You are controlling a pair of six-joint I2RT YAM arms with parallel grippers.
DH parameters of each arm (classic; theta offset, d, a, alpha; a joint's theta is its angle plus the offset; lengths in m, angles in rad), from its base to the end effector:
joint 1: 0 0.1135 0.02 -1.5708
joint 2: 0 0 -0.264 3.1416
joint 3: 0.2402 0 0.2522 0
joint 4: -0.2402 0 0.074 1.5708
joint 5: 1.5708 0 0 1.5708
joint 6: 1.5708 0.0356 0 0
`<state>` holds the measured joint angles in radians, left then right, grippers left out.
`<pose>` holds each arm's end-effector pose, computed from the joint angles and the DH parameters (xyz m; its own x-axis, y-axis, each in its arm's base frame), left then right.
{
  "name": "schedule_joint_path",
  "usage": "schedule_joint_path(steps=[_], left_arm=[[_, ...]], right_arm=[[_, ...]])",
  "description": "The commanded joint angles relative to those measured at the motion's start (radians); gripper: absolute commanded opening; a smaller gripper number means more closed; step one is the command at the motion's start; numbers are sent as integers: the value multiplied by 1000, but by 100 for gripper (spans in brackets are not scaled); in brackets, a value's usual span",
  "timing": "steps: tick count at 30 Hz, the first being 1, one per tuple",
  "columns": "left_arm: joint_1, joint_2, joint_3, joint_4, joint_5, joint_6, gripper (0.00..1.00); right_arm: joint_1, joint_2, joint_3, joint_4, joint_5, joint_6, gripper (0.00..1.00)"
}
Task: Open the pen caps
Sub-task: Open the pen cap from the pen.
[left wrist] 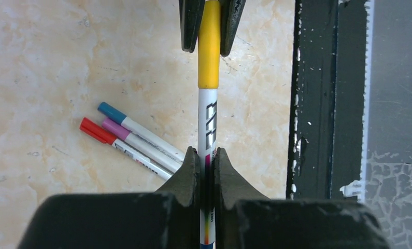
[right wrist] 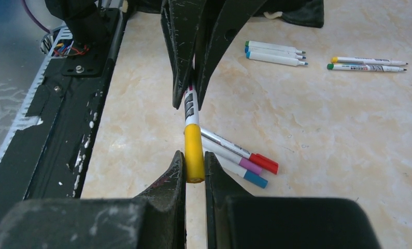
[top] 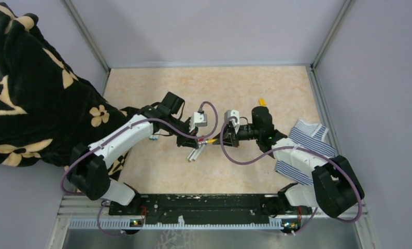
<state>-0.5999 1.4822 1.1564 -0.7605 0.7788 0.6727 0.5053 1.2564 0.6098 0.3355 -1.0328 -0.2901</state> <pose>0.2287 -0.1867 0.2670 -0.1526 0.6417 -0.7516 0.9806 0.0037 -0.1959 0.2108 0.1516 0.2366 0.0189 -0.1570 -0.9874 -0.9998 0.0081 -0.0204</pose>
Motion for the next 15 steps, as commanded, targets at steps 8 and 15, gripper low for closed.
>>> schedule_joint_path(steps=[8, 15], left_arm=[[-5, -150, -100, 181, -190, -43, 0], [-5, -164, -121, 185, -184, -40, 0]], right_arm=[[-29, 48, 79, 12, -6, 96, 0], [-37, 31, 68, 18, 9, 70, 0]])
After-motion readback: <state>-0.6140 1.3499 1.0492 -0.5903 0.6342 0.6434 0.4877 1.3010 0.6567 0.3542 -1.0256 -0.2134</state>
